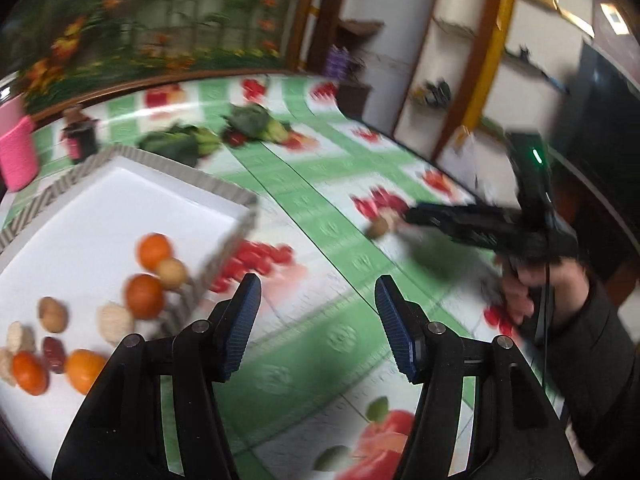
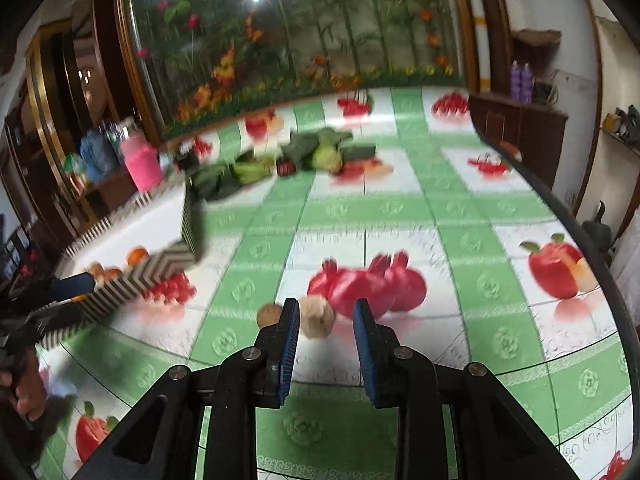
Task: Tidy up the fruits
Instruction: 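Grasp a small brown ball with the left tool while the right tool grasps a beige rice cake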
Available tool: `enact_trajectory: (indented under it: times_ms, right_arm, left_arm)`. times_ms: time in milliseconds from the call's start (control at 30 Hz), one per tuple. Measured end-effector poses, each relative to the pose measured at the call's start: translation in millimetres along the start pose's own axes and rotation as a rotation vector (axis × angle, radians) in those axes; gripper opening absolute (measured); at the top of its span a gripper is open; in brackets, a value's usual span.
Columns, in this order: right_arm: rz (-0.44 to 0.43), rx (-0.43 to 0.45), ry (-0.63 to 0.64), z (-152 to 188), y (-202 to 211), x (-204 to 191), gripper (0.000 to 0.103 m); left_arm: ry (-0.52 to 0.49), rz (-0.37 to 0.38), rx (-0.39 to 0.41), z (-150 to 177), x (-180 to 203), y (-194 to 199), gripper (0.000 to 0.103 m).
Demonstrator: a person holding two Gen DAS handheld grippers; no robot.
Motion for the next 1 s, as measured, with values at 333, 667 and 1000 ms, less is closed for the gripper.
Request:
enact_trajectory:
  times_ms: [333,667,1000]
  right_arm:
    - [0.089,-0.120,0.136,2,-30,-23,0.027]
    - [0.056,-0.072,0.079,-7,-24,-11,0.027]
    - [0.022,0.059,-0.159,-11,3,32,0.027]
  left_arm:
    - [-0.075,-0.039,-0.088,12,22,-27,0.059]
    - [-0.069,0.004,-0.053,-8,30,-40,0.059]
    - [-0.094,-0.016,-0.146,-54,57,-108,0.059]
Point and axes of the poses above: each gripper's, at about its wrist camera, not at the fingertips, and y roughly against the way its jaws point, x to its right, z to its underside, the point moved 4 cm from there along -y, roughly the way its jaws point, and after that the axes turned 7 degrees about -x, right-handed, at the moved point
